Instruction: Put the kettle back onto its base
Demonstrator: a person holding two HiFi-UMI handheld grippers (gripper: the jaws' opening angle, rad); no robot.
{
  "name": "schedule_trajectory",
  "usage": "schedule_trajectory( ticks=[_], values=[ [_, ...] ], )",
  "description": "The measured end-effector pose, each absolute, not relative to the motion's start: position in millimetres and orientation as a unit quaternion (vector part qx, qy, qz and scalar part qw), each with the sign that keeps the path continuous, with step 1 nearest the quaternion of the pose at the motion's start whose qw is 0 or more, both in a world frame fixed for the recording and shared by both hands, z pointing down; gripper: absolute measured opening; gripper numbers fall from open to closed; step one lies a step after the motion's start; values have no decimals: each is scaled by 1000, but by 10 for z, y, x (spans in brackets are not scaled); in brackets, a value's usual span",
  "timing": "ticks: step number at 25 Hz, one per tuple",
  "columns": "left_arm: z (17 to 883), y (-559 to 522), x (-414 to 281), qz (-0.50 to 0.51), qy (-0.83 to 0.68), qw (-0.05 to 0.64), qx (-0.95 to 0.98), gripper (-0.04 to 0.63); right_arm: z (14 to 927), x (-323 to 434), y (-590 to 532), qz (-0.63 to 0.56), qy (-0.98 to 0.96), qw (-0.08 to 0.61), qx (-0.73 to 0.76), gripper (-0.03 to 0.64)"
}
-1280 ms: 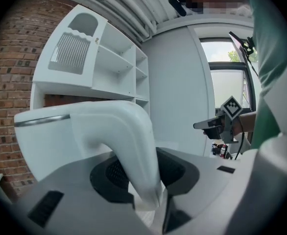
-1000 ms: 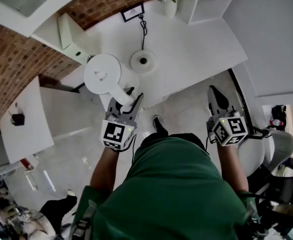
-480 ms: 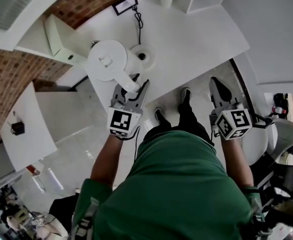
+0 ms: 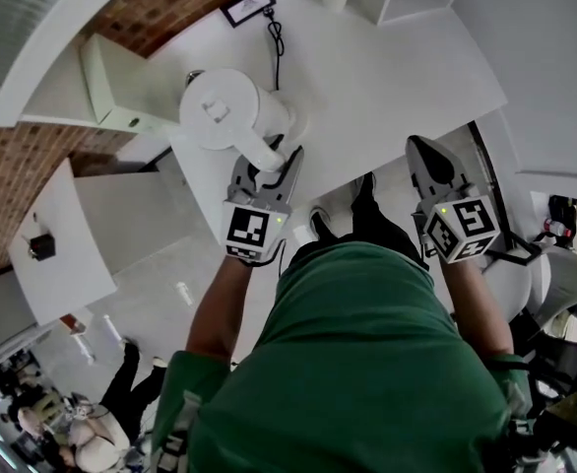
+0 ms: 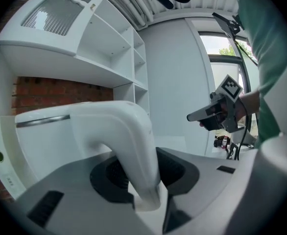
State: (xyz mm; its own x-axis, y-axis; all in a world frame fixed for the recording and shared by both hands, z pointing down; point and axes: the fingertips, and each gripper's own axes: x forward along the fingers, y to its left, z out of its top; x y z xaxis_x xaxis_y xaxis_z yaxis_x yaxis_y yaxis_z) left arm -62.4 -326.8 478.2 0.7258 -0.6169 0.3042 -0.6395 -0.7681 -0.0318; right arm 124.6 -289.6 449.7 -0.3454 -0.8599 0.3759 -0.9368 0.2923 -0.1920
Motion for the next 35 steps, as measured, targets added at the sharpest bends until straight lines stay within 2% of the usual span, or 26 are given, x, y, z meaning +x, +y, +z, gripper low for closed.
schedule_trajectory(
  ticks=[14,35],
  values=[
    [5273,-3700,36,162,-372,69,912,141,4784,1881,-3625,216,-816,127,520,12],
    [5478,-3674,-5,197,-365,52,908,146,4790,1535,-3813,220,-832,135,491,12]
  ],
)
